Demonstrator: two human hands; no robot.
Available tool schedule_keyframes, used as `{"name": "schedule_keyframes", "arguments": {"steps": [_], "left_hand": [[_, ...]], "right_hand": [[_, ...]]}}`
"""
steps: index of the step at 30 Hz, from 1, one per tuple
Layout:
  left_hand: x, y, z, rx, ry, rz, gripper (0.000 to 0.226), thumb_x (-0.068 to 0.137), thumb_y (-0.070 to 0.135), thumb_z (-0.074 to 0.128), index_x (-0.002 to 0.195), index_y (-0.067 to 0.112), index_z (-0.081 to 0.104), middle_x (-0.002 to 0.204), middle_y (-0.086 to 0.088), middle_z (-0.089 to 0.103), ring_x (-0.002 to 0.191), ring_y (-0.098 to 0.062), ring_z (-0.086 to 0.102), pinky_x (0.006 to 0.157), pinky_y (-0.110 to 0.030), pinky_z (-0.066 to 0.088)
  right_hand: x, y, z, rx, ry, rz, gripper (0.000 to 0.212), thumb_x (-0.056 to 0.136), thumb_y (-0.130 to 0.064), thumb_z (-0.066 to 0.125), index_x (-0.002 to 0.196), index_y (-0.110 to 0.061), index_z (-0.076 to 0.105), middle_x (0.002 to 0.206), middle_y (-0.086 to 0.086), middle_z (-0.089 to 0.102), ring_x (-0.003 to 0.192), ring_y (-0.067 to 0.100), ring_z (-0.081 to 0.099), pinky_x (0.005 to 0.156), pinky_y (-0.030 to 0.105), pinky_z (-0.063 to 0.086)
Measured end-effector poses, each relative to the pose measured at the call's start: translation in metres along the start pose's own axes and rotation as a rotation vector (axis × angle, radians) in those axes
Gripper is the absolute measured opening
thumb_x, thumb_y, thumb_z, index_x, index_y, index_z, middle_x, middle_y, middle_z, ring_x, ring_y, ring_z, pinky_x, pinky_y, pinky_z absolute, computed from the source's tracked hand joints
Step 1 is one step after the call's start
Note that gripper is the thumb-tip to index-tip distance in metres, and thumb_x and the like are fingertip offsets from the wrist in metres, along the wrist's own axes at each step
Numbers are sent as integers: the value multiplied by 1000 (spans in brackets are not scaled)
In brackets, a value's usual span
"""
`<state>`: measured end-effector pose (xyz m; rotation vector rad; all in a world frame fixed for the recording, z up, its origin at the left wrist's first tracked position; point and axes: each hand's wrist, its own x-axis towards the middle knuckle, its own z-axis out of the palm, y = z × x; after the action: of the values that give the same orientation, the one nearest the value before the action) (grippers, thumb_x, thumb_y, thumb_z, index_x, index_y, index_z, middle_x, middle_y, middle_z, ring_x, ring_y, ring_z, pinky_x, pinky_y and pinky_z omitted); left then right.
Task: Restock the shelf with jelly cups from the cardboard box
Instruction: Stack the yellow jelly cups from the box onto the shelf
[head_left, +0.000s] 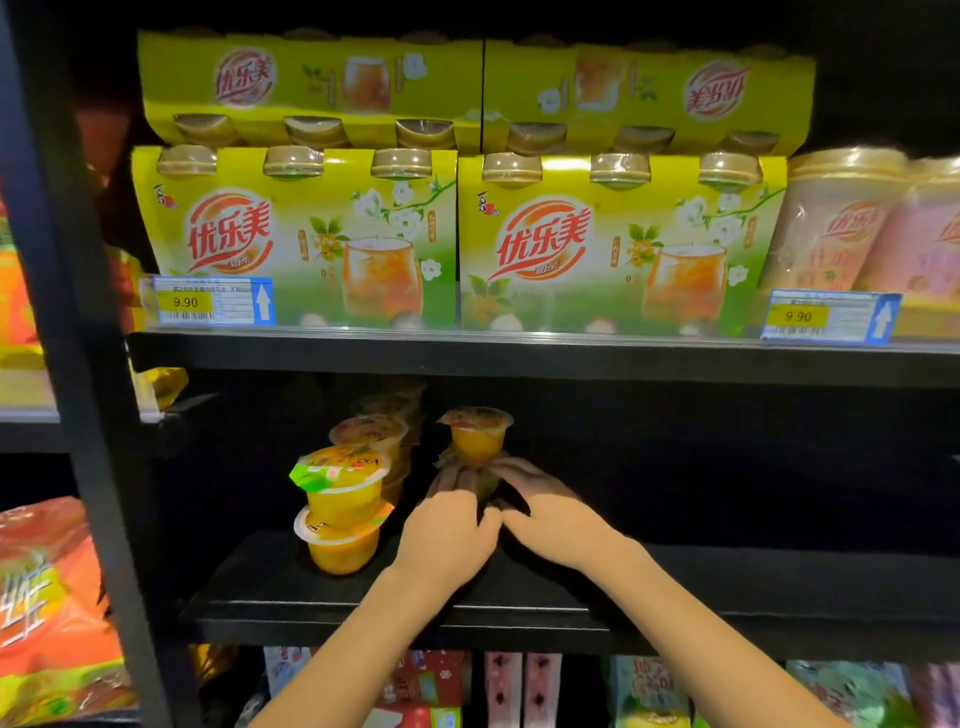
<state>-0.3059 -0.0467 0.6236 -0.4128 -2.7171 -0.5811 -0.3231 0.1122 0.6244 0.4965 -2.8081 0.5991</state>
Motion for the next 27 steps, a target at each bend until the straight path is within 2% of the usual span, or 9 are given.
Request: {"name": "schedule_keyframes", "arguments": {"steps": [2, 5, 7, 12, 17, 24, 27], "left_hand": [[11, -2, 6, -17, -2, 0, 33, 98, 39, 44, 111, 15, 63, 112, -3, 65, 100, -18, 61, 90, -29, 49], [32, -6, 13, -67, 7, -14, 45, 99, 34, 45, 141, 16, 43, 144, -5, 46, 129, -20, 46, 106, -27, 35], [50, -8, 18, -56, -19, -15, 50, 99, 34, 45, 145, 16, 38, 152, -6, 36, 137, -22, 38, 110, -31, 31], [77, -15, 33, -99, -5, -50, 40, 97, 28, 45, 136, 18, 49, 144, -6, 46, 130, -23, 46, 107, -38, 40], [91, -19, 48, -152, 44, -70, 42, 95, 20, 50, 137, 20, 48, 145, -3, 42, 133, -20, 43, 110, -37, 38], [114, -29, 61, -212, 64, -63, 42, 88, 21, 57, 130, 21, 53, 136, -3, 49, 125, -22, 49, 107, -41, 42], [119, -31, 67, -237, 78, -49, 47, 89, 19, 57, 135, 21, 49, 140, -3, 47, 128, -22, 48, 107, -41, 42]], "right_hand": [[12, 1, -3, 29, 2, 13, 54, 97, -25, 54, 149, -29, 39, 157, -8, 32, 139, 14, 38, 114, 28, 32], [28, 7, 0, 28, 18, 13, 53, 96, -17, 54, 147, -25, 43, 156, -5, 34, 138, 18, 41, 114, 34, 34], [36, 11, 2, 44, 38, 6, 52, 95, -14, 52, 146, -22, 45, 156, -3, 36, 137, 19, 41, 115, 33, 34], [54, 19, 2, 79, 37, -2, 49, 96, -14, 50, 143, -26, 47, 152, -7, 40, 135, 13, 43, 114, 32, 35], [70, 23, 4, 74, 53, 17, 50, 96, -9, 48, 144, -23, 47, 150, -3, 43, 135, 16, 45, 114, 34, 36], [89, 25, 7, 31, 78, 27, 47, 98, -11, 45, 144, -23, 47, 150, 0, 45, 133, 20, 47, 111, 36, 39], [96, 26, 6, 21, 81, 48, 49, 99, -12, 43, 145, -28, 45, 152, 0, 43, 133, 22, 47, 111, 37, 40]]}}
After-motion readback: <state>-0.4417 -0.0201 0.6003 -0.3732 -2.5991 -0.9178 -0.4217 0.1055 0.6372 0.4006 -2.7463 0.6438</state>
